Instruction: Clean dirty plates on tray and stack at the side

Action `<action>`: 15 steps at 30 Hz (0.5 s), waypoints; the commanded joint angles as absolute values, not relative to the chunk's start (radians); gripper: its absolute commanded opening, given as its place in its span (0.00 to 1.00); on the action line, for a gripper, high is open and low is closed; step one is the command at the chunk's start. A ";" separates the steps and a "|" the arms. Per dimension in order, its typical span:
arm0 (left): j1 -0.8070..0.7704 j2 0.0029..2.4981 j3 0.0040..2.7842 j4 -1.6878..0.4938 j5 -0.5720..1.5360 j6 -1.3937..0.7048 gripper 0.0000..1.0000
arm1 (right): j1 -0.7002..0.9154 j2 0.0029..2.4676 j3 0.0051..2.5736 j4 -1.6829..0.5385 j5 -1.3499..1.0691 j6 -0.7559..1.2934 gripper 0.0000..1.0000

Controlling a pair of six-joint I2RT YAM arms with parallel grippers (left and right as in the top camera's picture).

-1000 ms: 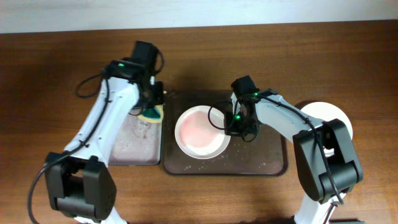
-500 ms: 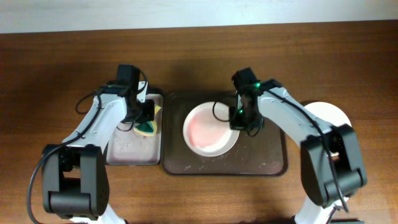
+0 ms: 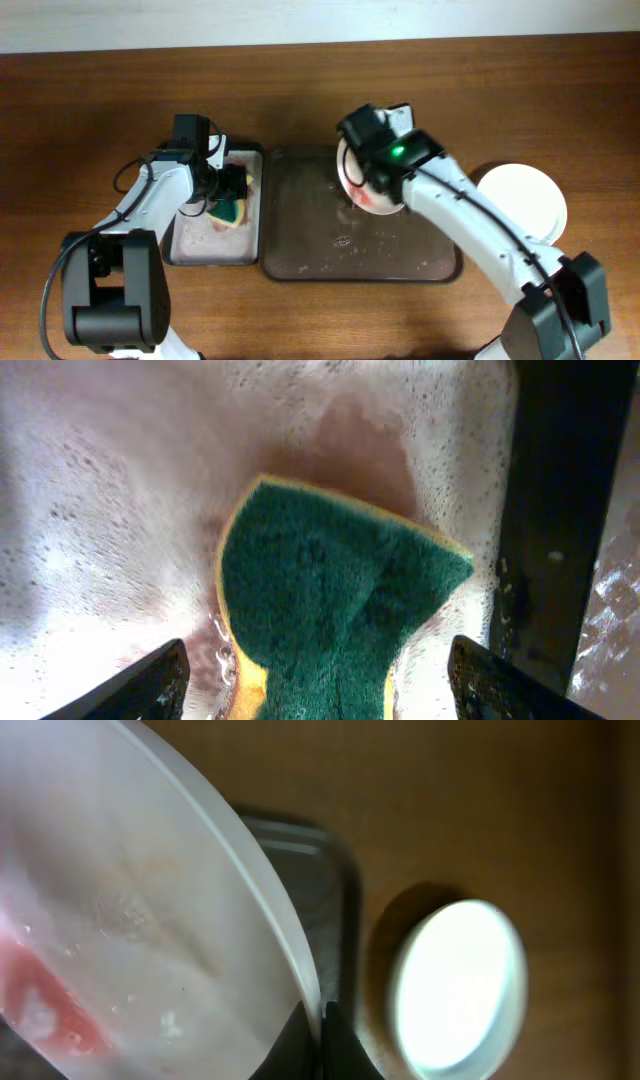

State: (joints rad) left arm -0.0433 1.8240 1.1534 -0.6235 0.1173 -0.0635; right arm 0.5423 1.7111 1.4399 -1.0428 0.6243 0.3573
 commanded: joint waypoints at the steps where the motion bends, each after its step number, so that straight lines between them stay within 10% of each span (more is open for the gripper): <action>1: -0.041 1.817 1.146 -0.598 0.131 -0.052 0.81 | 0.643 1.685 1.459 -1.030 0.939 0.353 0.04; 11: -0.043 1.882 1.146 -0.533 0.131 -0.052 0.82 | 0.768 1.685 1.459 -1.024 1.122 0.354 0.04; 15: -0.051 1.913 1.146 -0.530 0.131 -0.052 0.68 | 0.765 1.685 1.459 -1.024 1.110 0.380 0.04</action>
